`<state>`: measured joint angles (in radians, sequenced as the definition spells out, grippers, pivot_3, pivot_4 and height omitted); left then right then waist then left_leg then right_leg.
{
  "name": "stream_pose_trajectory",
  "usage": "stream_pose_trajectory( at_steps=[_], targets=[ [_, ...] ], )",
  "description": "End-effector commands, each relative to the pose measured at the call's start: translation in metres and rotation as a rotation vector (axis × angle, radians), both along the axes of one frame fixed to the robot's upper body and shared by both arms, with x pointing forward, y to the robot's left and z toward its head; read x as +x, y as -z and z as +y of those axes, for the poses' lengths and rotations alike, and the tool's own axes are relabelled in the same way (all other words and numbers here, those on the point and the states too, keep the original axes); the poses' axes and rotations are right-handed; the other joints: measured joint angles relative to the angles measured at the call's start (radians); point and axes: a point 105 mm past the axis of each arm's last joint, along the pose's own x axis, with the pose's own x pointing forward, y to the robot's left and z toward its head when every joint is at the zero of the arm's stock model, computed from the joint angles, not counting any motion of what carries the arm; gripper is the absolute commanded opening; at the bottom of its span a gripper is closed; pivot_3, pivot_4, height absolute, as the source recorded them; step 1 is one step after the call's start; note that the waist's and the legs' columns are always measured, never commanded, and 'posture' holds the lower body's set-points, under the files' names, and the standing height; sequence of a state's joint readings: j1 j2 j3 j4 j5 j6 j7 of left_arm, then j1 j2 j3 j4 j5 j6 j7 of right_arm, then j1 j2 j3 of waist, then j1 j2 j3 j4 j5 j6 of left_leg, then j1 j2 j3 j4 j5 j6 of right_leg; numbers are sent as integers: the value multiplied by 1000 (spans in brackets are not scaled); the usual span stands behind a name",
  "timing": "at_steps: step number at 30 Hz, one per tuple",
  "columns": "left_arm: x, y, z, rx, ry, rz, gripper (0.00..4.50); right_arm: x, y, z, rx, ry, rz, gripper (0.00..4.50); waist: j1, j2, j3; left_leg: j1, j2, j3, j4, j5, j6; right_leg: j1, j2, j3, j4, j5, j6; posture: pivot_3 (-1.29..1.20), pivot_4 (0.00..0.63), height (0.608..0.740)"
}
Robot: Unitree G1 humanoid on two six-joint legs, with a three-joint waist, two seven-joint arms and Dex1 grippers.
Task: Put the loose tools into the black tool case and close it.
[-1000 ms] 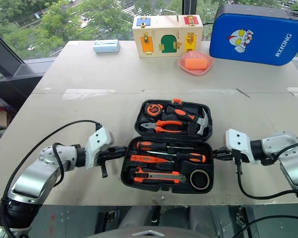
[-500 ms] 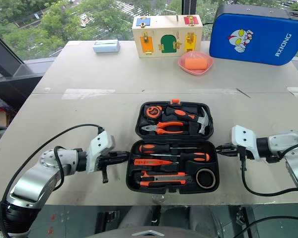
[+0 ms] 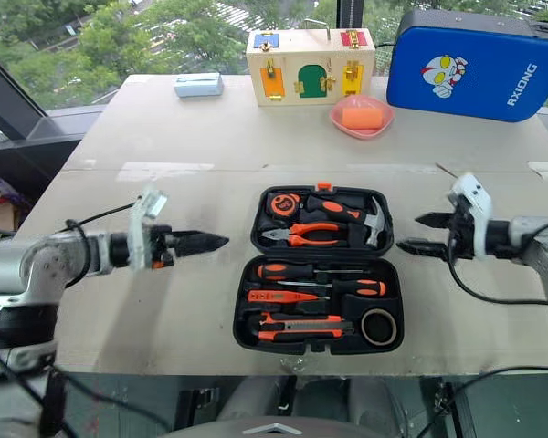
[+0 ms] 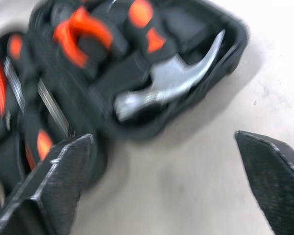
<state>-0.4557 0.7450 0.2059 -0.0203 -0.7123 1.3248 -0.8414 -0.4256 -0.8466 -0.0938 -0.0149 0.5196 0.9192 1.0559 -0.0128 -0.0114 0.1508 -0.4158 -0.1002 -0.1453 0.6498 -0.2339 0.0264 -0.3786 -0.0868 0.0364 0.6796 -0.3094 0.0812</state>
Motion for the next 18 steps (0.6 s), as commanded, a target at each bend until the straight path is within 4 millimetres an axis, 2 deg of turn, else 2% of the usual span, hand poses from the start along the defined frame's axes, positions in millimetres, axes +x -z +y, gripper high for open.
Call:
stream_pose_trajectory(
  at_steps=[1, 6, 9, 10, 11, 13, 16, 18],
  targets=[
    [10, 4, -9, 5, -20, 46, 4370, 17, 1, 4, 52, 141, 84, 4300, -5, 0, 0, 0, 0, 0, -1, 0, 0, 0, 0, 0, 0, 0, 0, 0, 150, 735],
    [31, 8, -19, -19, -81, 73, 4370, 32, 8, 13, 64, 219, 127, 4300, -4, 0, 0, -1, 0, 1, -2, 0, 0, -3, 0, 2, 0, 0, 0, 0, 150, 735],
    [35, 12, -25, -1, -66, 68, 4439, 35, 13, 18, 53, 225, 134, 3515, -2, 0, 0, -1, 0, 1, 0, 0, 0, -2, 0, 2, 0, 0, 0, 0, 150, 735],
    [37, 13, -27, -8, -74, 71, 4439, 35, 15, 20, 45, 221, 135, 3055, -1, 0, 0, -1, 0, 1, 0, 0, 0, -2, 0, 3, 0, 0, 0, 0, 150, 735],
    [40, 13, -28, -17, -90, 72, 3911, 35, 17, 21, 39, 218, 137, 2600, 0, 0, 0, -1, -1, 1, 0, 0, 0, -2, 0, 2, 0, 0, 0, 0, 150, 735],
    [44, 14, -30, -32, -106, 76, 3205, 33, 19, 24, 46, 202, 144, 1571, 3, 0, -1, 0, -1, 1, 0, 0, 0, -2, 0, 2, 1, 0, 0, 0, 150, 735],
    [45, 15, -35, -41, -107, 81, 1748, 31, 21, 25, 23, 194, 137, 105, 1, -2, -2, 0, -1, 0, 2, 0, 0, -1, 0, 2, 1, 1, 1, 0, 150, 735],
    [44, 16, -37, -45, -102, 82, 796, 31, 24, 24, -8, 193, 122, 0, -3, -3, -3, 1, -1, 0, 2, 0, 0, 0, 0, 2, 1, 1, 1, 0, 150, 735]
  ],
)
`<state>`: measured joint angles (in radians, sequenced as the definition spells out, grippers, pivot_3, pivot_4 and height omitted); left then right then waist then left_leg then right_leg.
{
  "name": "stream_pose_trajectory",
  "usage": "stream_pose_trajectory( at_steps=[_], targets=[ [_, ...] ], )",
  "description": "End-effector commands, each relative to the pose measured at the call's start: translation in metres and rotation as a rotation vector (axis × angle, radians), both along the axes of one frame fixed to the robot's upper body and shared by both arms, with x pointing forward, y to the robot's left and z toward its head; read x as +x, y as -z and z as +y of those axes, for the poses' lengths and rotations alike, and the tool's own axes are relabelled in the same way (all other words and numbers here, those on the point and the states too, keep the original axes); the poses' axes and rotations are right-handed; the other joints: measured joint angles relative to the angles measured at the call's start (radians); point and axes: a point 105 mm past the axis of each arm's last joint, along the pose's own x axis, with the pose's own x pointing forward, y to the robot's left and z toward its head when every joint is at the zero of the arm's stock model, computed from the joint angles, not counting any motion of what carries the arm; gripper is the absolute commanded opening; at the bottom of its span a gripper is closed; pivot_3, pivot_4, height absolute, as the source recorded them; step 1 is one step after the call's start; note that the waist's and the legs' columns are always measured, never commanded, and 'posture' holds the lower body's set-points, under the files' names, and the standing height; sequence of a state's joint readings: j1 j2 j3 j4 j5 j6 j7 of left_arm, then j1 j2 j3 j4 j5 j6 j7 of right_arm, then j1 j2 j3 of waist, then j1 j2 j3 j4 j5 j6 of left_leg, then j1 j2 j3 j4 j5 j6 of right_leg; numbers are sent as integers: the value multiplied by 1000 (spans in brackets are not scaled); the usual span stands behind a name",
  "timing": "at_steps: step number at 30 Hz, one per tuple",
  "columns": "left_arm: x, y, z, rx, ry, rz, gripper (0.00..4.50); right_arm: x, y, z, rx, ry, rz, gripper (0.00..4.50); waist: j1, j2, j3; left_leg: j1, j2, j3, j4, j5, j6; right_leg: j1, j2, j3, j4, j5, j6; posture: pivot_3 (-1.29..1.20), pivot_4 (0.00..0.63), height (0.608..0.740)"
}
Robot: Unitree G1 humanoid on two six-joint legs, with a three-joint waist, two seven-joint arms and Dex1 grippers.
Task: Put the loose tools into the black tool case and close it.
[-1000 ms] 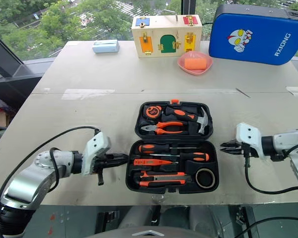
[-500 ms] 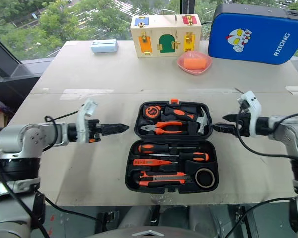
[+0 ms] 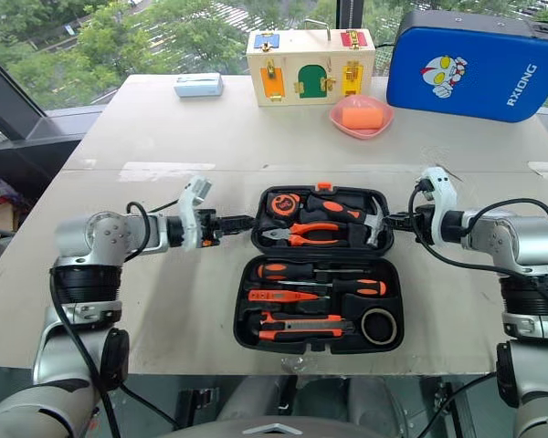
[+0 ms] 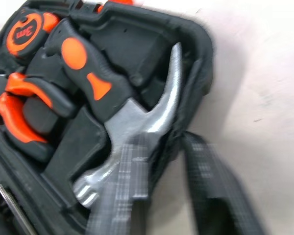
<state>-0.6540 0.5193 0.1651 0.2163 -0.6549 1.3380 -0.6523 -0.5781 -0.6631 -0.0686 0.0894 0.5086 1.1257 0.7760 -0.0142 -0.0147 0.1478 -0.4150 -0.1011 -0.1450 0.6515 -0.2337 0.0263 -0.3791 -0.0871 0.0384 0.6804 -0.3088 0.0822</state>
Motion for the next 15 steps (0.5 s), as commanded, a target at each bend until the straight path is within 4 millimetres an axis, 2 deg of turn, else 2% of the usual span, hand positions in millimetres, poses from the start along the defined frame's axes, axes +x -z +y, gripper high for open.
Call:
stream_pose_trajectory(
  at_steps=[1, 2, 10, 15],
  targets=[
    [3, 0, 3, 23, -28, -8, 245, -2, 7, 1, -58, -20, -8, 0, -2, 1, -1, 0, 0, 0, 0, 0, 0, 0, 0, 0, 0, 0, 0, 0, 150, 735],
    [2, 0, 1, 22, -22, -12, 52, -2, 8, 0, -73, -24, -15, 0, -2, 1, -1, 1, 0, 0, -1, 0, 0, 0, 0, 0, 0, 0, 0, 0, 150, 735],
    [-1, -2, -8, 30, 23, -47, 52, -8, 12, 5, -138, -94, -71, 0, 2, 0, -1, 1, 0, 0, 0, 0, 0, 0, 0, 0, 0, 0, 0, 0, 150, 735],
    [0, -19, -13, 52, 56, -246, 52, 0, -4, 13, -147, -103, -210, 0, -1, 0, -1, 0, 0, 0, -1, 0, 0, 0, 0, 1, 0, 0, 0, 0, 150, 735]
  ],
)
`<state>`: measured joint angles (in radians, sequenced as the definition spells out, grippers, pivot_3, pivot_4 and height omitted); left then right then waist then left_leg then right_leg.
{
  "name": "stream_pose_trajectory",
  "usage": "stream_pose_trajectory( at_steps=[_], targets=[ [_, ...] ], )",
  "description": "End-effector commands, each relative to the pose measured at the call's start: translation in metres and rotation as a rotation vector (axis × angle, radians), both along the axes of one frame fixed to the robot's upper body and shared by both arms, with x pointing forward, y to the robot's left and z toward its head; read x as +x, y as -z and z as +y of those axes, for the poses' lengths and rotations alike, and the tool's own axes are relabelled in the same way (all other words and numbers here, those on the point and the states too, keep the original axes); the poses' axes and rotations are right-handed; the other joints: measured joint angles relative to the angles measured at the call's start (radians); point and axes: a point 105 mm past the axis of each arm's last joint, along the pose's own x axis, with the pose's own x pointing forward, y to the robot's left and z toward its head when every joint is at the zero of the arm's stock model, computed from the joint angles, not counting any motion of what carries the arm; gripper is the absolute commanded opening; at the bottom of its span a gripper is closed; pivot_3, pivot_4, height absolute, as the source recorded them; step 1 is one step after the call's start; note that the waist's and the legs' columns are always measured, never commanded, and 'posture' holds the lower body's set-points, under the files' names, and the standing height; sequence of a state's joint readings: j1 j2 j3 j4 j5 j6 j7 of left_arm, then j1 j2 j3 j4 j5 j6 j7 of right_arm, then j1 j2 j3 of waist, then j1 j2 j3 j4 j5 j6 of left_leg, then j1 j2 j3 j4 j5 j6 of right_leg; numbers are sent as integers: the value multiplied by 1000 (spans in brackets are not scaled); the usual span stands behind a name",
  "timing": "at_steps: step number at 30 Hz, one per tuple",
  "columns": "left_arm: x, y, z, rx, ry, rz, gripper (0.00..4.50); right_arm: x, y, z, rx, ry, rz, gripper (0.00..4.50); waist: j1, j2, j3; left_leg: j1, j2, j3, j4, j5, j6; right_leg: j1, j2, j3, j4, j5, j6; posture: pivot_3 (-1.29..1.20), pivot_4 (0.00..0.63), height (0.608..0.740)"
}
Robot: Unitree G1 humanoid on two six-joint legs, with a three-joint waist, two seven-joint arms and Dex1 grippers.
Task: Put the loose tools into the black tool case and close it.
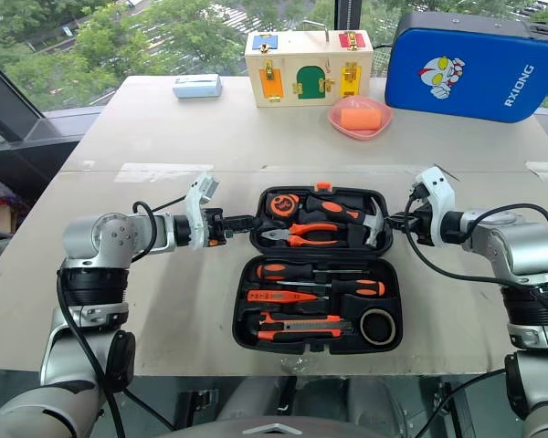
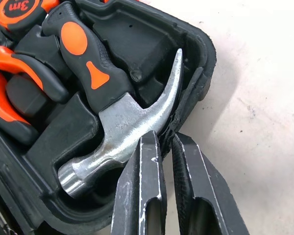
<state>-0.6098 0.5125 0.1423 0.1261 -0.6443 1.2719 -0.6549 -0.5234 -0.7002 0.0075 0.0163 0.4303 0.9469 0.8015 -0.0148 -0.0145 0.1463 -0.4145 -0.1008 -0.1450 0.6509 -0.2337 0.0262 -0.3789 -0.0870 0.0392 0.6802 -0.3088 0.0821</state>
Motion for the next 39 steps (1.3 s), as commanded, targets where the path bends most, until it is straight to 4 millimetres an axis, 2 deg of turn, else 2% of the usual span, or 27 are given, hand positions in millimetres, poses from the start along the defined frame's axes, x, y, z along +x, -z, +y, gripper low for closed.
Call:
stream_pose_trajectory(
  at_steps=[1, 9, 13, 18, 22, 25, 28, 31, 33, 34, 35, 37, 39],
  targets=[
    [5, -22, -7, 25, 25, -216, 52, 5, -12, 13, 7, -32, -107, 0, 0, 0, 0, 0, 0, 0, 0, 0, 0, 0, 0, 0, 0, 0, 0, 0, 150, 735],
    [17, -66, -12, 129, -32, -729, 52, 25, -67, 23, 6, -1, -519, 0, 0, -1, 1, -2, 0, 1, 0, 1, -1, -2, 0, 1, 0, 3, 0, 0, 150, 735],
    [10, -72, -19, 208, 9, -920, 52, 26, -81, 25, -62, -18, -711, 0, -1, -1, 1, -4, 0, 1, -3, 1, -1, -6, 0, 1, -2, 3, 0, 0, 150, 735],
    [1, -61, -18, 326, 37, -1087, 52, 20, -74, 22, -223, -87, -921, 0, -6, -1, 1, -15, 0, 3, 0, 1, -1, -17, 0, -1, -1, 3, 0, 0, 150, 735],
    [-13, -56, -10, 478, 47, -1328, 52, 11, -51, 11, -402, -143, -1076, 0, -4, 0, 1, -15, 0, 3, 1, 1, -1, -18, 0, -2, -1, 3, 0, 0, 150, 735],
    [-31, -50, -7, 574, 95, -1494, 52, -8, -30, 7, -521, -268, -1193, 0, 1, -1, 1, -15, 0, 3, 2, 1, -1, -17, 0, -2, -1, 3, 0, 0, 150, 735],
    [-48, -43, -5, 642, 158, -1602, 52, -25, -17, 4, -581, -381, -1265, 0, 0, -1, 1, -13, 0, 4, 1, 1, -1, -16, 0, -1, 0, 3, 0, 0, 150, 735],
    [-63, -39, -1, 688, 212, -1648, 52, -29, -18, -10, -608, -373, -1265, 0, -2, -1, 1, -7, 0, 6, -2, 1, -1, -13, 1, 3, 0, 3, 0, 0, 150, 735],
    [-76, -45, 4, 659, 221, -1634, 52, -38, -25, -18, -622, -431, -1246, 0, -4, 0, 2, -2, 1, 9, -5, 1, -1, -9, 1, 6, 0, 3, 0, 0, 150, 735],
    [-81, -47, 4, 645, 226, -1628, 873, -41, -26, -20, -626, -458, -1241, 0, -5, 1, 2, -1, 1, 10, -6, 1, -1, -9, 1, 7, -1, 3, 0, 0, 150, 735],
    [-90, -51, 6, 637, 247, -1618, 1118, -46, -25, -24, -611, -502, -1151, 254, -5, 2, 2, -1, 1, 11, -7, 1, 0, -9, 1, 8, -1, 3, 0, 0, 150, 735],
    [-115, -58, 18, 586, 250, -1485, 2038, -64, -21, -41, -561, -592, -898, 925, -7, 2, 3, -1, 2, 11, -7, 0, 0, -9, 1, 8, -2, 3, 0, 0, 150, 735],
    [-135, -50, 25, 561, 306, -1295, 2907, -84, -14, -51, -504, -677, -692, 1775, -13, 2, 3, -2, 4, 11, -9, 0, 0, -10, 1, 9, -2, 3, 0, 0, 150, 735]
  ],
)
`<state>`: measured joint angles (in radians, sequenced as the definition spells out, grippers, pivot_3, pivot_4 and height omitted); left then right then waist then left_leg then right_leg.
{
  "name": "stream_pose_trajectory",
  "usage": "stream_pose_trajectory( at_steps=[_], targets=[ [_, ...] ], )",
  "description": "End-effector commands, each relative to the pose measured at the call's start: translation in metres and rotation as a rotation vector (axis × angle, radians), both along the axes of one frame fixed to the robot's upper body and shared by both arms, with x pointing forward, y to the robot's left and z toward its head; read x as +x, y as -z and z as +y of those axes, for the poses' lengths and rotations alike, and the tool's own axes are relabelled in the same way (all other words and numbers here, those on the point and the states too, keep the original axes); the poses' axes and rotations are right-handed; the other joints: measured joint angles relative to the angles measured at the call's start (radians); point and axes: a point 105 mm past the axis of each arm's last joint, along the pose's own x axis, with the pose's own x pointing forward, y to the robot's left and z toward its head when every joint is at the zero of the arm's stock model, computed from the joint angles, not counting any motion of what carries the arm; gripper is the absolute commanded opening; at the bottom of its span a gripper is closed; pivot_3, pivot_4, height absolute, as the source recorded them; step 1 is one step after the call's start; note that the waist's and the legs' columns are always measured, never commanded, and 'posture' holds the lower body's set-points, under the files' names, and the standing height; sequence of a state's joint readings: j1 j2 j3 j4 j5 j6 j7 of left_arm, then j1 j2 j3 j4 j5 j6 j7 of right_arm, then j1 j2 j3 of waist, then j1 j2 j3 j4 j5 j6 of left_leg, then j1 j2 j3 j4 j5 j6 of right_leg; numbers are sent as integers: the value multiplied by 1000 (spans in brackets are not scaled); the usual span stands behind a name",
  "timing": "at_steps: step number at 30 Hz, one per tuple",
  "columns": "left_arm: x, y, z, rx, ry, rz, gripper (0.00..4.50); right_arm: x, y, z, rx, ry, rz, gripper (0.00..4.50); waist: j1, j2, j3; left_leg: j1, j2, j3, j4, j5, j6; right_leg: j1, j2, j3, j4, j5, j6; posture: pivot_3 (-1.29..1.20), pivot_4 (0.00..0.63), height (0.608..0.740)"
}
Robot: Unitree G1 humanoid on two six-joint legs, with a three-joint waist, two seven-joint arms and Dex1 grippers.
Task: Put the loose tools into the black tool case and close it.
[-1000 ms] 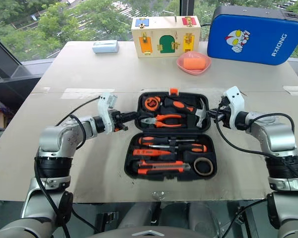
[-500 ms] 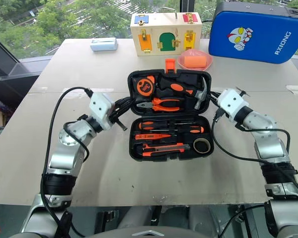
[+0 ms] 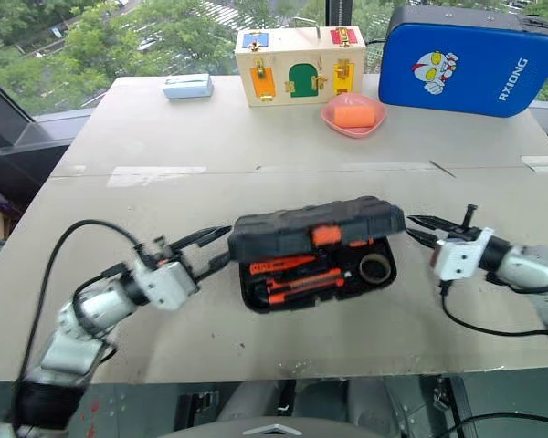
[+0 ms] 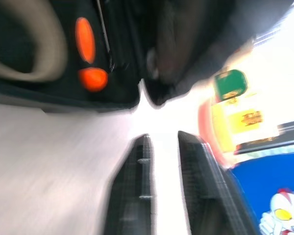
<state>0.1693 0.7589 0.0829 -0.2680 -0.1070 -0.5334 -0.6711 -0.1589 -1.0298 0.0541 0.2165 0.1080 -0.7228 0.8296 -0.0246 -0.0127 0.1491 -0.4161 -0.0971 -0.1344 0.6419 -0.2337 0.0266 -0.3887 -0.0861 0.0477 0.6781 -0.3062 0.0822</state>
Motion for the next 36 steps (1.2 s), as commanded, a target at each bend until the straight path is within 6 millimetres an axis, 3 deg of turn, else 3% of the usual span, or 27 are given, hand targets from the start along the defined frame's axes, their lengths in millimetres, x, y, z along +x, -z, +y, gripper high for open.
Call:
stream_pose_trajectory(
  at_steps=[1, 4, 7, 8, 10, 11, 12, 13, 16, 17, 21, 24, 27, 29, 32, 36],
  targets=[
    [-33, -18, 11, -42, -8, 222, 2907, -32, -1, -11, 7, -47, 352, 1775, -4, 0, 0, 2, 1, 0, -2, -1, 1, 2, 0, 2, -2, 0, 0, 0, 150, 735],
    [-48, 5, 35, -132, -161, 645, 2907, -56, 7, -10, 48, -62, 625, 1775, -1, 4, 2, 8, 2, 0, -3, -4, 6, 8, 0, 0, -2, 0, -1, 0, 150, 735],
    [-59, 16, 44, -170, -176, 914, 2907, -70, 15, 0, 76, -88, 751, 1775, 9, 8, 7, 21, 2, 1, -4, -6, 9, 20, 0, -3, -2, -1, -2, 0, 150, 735],
    [-53, 15, 49, -165, -185, 905, 2907, -74, 17, 5, 83, -106, 768, 1775, 14, 10, 7, 21, 2, 1, -4, -6, 9, 20, 1, -3, -2, -1, -2, 0, 150, 735],
    [-33, 18, 63, -194, -246, 940, 2988, -80, 22, 14, 96, -118, 804, 1269, 26, 13, 8, 21, 2, 1, -2, -6, 9, 21, 0, -6, -2, -1, -2, 0, 150, 735],
    [-22, 15, 66, -205, -252, 910, 2425, -81, 24, 17, 98, -120, 807, 937, 32, 12, 8, 21, 2, 0, -1, -5, 9, 22, 0, -7, -1, -1, -1, 0, 150, 735],
    [-7, 14, 67, -216, -249, 904, 2251, -80, 27, 22, 104, -120, 806, 575, 36, 12, 8, 21, 3, 0, -1, -5, 9, 22, 1, -8, -2, -1, -2, 0, 150, 735],
    [8, 11, 66, -208, -238, 864, 1756, -79, 29, 26, 108, -118, 802, 29, 40, 12, 8, 20, 3, 0, -1, -5, 8, 22, 1, -8, -2, -1, -1, 0, 150, 735],
    [52, 8, 59, -168, -207, 788, 321, -73, 35, 38, 124, -109, 781, 0, 43, 10, 8, 18, 1, -1, 0, -5, 8, 21, 1, -10, -4, -1, -1, 0, 150, 735],
    [63, 6, 55, -160, -192, 766, 131, -71, 37, 41, 128, -105, 775, 0, 40, 10, 7, 17, 0, -1, 0, -5, 8, 21, 1, -10, -4, 0, -1, 0, 150, 735],
    [105, 11, 30, -104, -107, 737, 131, -60, 42, 50, 128, -100, 745, 0, 36, 7, 7, 14, -1, 0, 1, -3, 3, 18, 0, -8, -6, 0, 0, 0, 150, 735],
    [122, 21, 4, -44, -30, 746, 131, -50, 43, 57, 138, -103, 722, 0, 31, 6, 7, 11, -1, 0, 1, -2, 3, 16, 1, -8, -6, 0, 0, 0, 150, 735],
    [121, 32, -29, 12, 91, 784, 131, -38, 41, 60, 131, -102, 691, 0, 11, 5, 7, 2, -1, -1, 7, -2, 3, 8, 0, -8, -1, 0, 0, 0, 150, 735],
    [111, 37, -49, 48, 190, 835, 131, -21, 36, 59, 136, -71, 645, 0, 0, 3, 8, 1, -1, 0, 10, -2, 3, 8, 0, -7, 0, 0, 1, 0, 150, 735],
    [86, 39, -64, 110, 310, 906, 131, 10, 28, 53, 153, 3, 544, 0, -13, 2, 8, 2, -2, -1, 11, -2, 4, 8, 2, -7, 1, 1, 2, 0, 150, 735],
    [58, 38, -69, 168, 376, 901, 131, 45, 18, 40, 199, 122, 451, 0, -17, 2, 8, 2, -1, 0, 11, -2, 4, 8, 1, -6, 0, 1, 3, 0, 150, 735]
  ],
)
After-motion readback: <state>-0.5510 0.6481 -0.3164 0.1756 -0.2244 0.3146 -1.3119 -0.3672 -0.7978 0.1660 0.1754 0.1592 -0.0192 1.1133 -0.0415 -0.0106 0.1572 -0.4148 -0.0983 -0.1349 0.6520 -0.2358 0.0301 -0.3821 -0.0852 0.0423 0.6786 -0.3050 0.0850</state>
